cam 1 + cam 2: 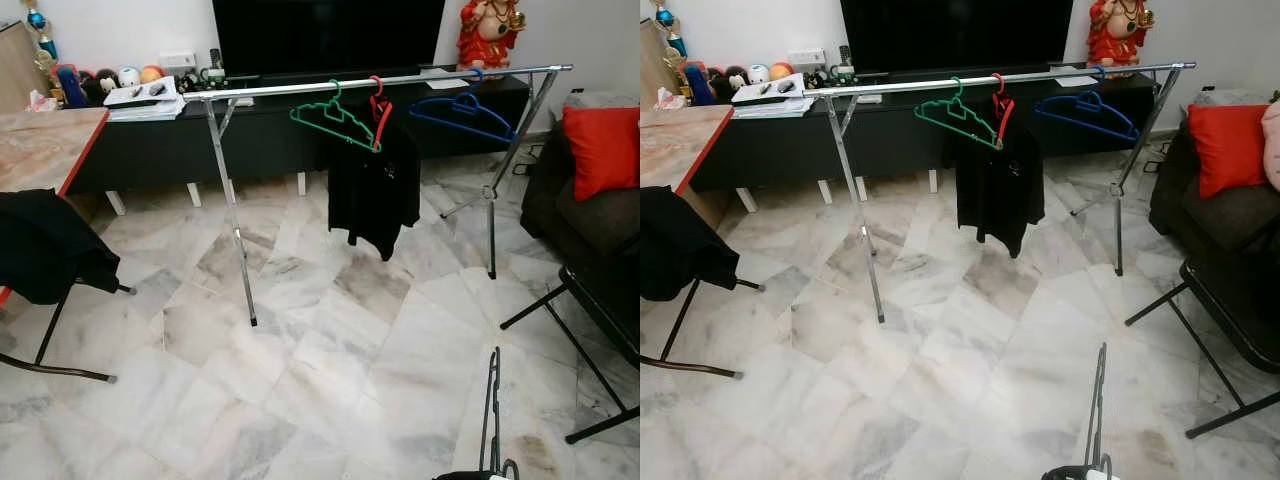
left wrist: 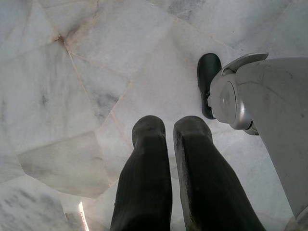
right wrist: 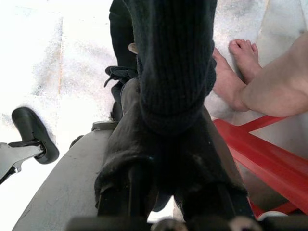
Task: Hang hanger
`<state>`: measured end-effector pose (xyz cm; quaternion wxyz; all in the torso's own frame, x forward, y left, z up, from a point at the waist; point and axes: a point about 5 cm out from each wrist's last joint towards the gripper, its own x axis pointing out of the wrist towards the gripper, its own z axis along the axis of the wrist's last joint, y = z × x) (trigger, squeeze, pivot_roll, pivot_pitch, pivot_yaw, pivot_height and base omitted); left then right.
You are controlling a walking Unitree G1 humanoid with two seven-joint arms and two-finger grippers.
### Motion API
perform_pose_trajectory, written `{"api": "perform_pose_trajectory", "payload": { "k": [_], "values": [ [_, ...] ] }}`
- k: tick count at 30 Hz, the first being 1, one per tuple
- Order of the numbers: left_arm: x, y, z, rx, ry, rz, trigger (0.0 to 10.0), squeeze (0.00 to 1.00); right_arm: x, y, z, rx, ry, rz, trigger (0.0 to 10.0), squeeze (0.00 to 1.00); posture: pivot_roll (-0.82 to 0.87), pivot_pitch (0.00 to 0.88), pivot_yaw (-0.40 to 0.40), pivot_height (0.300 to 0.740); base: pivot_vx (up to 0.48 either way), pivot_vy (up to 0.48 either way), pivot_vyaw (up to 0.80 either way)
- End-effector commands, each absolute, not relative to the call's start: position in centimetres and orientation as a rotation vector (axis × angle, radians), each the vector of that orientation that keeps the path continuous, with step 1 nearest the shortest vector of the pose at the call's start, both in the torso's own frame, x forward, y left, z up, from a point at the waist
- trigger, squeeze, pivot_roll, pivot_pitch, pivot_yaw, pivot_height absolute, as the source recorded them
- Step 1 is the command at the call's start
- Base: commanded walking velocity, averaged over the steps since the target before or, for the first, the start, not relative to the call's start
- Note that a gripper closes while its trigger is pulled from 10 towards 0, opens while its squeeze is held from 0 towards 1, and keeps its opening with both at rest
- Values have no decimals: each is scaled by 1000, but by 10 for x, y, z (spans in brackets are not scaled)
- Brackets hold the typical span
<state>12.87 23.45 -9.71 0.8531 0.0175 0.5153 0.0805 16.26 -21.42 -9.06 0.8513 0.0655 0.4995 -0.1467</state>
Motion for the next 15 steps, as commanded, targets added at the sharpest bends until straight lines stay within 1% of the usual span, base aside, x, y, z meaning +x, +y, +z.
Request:
{"api": "perform_pose_trajectory", "payload": {
  "k": [1, 15],
  "values": [
    [125, 236, -98, 44, 1096, 176, 10000, 0, 159, -214, -92, 146, 1059, -313, 10000, 0, 23, 55, 13, 740, 0, 0, 0],
    [122, 242, -97, 37, 1096, 188, 10000, 0, 157, -214, -93, 150, 1061, -317, 10000, 0, 22, 67, 14, 740, 0, 0, 0]
  ]
}}
